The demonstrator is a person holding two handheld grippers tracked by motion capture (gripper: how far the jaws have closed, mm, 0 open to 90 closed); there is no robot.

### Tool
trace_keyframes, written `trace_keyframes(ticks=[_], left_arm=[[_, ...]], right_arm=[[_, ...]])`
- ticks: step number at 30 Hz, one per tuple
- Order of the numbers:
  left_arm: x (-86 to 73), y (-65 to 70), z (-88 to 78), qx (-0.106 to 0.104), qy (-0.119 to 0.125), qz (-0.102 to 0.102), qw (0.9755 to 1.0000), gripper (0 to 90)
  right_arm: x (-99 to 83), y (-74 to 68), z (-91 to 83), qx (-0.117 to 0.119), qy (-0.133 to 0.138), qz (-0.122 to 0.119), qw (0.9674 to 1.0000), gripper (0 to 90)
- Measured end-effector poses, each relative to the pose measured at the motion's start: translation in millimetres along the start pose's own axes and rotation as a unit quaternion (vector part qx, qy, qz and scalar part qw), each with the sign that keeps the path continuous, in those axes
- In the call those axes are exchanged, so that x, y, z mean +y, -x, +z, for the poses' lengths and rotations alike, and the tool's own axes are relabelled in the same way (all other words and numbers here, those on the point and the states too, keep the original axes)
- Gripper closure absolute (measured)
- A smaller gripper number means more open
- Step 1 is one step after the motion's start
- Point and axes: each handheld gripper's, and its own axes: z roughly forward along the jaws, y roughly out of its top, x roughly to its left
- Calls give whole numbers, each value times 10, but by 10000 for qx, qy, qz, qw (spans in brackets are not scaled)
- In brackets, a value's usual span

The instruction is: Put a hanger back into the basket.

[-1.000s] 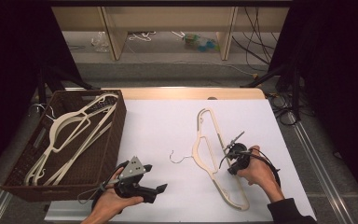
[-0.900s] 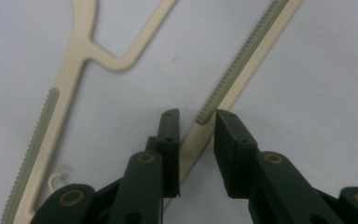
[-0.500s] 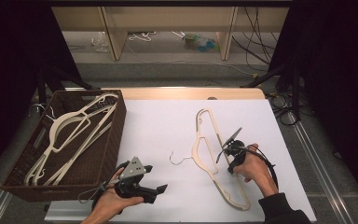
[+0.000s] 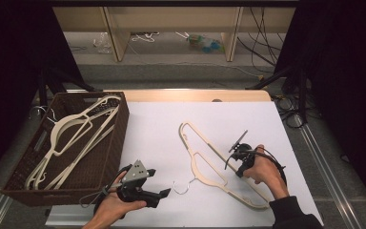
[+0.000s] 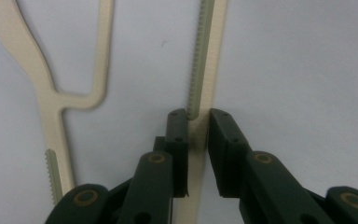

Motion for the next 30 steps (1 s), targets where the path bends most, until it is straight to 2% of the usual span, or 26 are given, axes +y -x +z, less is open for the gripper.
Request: trace_keyframes(ticks=[3,5,6,9,11,15,16,17,18,19,21,23,24,26,28,29,30], left_arm=[[1,-3,-3,16,-62,-2,10000,173],[-2,-4,0,12,-70,24,10000,173],[-3,-1,1,16,-74,22,10000,173],[-6,8,7,41,-81,42,10000,174],[-7,9,6,34,-75,45,10000,174],[-2,-3,-6,11,-74,42,10000,175],[-2,-6,-5,13,-70,33,10000,176],[-3,-6,1,-1,-40,11,10000,178],[-1,-7,4,4,-46,8,10000,178],[-1,-14,9,-8,-65,19,10000,178],[6,-22,27,-7,-129,29,9999,180],[7,-31,63,96,-150,144,9997,185],[12,-39,90,140,-132,216,9996,187],[25,-56,144,220,-182,375,9989,192],[43,-92,199,331,-284,717,9965,200],[47,-104,237,343,-284,821,9956,210],[56,-117,273,356,-298,907,9948,220]], right_arm=[[2,8,5,53,-22,114,9999,782],[6,5,19,5,9,159,9999,775],[13,-8,16,16,-53,267,9996,774],[43,-22,17,-26,-174,321,9993,775],[64,-14,17,39,-250,393,9989,782],[89,-39,20,-73,-281,180,9994,792],[85,-34,11,-17,-295,178,9994,793],[73,-16,7,5,-244,77,9997,794],[67,-18,1,47,-203,106,9997,794],[53,10,4,60,-91,-74,9999,794],[54,13,-4,112,-55,-165,9998,794],[72,-22,-23,160,-150,-103,9997,794],[72,-17,-18,164,-89,-243,9995,794],[82,-40,-47,143,-116,-228,9996,794],[82,-38,-95,88,-45,-360,9993,794],[82,-41,-120,89,-6,-414,9991,793],[88,-58,-149,76,-1,-352,9994,793]])
